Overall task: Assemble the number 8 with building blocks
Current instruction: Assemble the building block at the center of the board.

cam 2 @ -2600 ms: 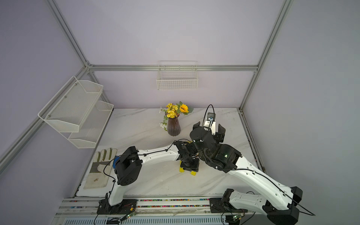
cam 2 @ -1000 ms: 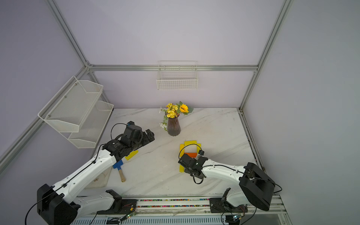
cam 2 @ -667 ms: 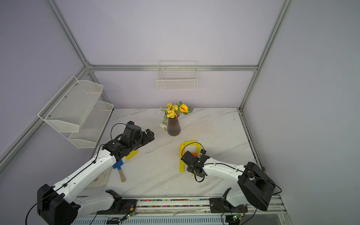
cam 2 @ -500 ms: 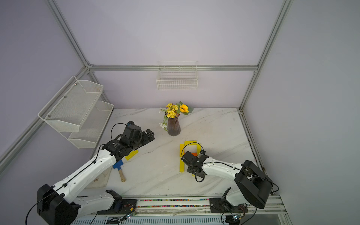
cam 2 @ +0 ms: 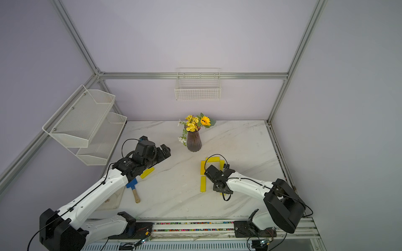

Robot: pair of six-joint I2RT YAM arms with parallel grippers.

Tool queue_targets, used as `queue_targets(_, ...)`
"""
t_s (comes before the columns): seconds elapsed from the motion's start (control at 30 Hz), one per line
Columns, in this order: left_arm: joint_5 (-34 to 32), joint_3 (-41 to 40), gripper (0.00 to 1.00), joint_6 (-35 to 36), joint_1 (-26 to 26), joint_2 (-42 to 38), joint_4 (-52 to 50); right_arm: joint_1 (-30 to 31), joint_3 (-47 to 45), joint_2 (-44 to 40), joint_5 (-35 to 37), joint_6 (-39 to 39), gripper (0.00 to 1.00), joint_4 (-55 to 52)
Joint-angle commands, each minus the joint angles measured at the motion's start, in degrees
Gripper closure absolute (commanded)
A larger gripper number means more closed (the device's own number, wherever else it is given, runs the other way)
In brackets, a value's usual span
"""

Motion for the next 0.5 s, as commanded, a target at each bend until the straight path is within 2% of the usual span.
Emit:
queue_targets(0.0,0.31,-0.58,0.00,-0.11,0.71,-1.82,2.53,-2.67,2.86,-2.99,3.21,-7.83,0.73,-3.14)
queue_targets(0.17,1.30,-0.79,0.00,-0.12,1.40,-1.59,2.93,-5.09,3.63,-0.42,2.52,-12.43,0.74,-2.79)
queue_targets(0.47,1.66,-0.59,0.00,0.06,2.12,-1.75,3.19,-5.37,1.53,5.17,-2.53,-16.78,0.73,3.84)
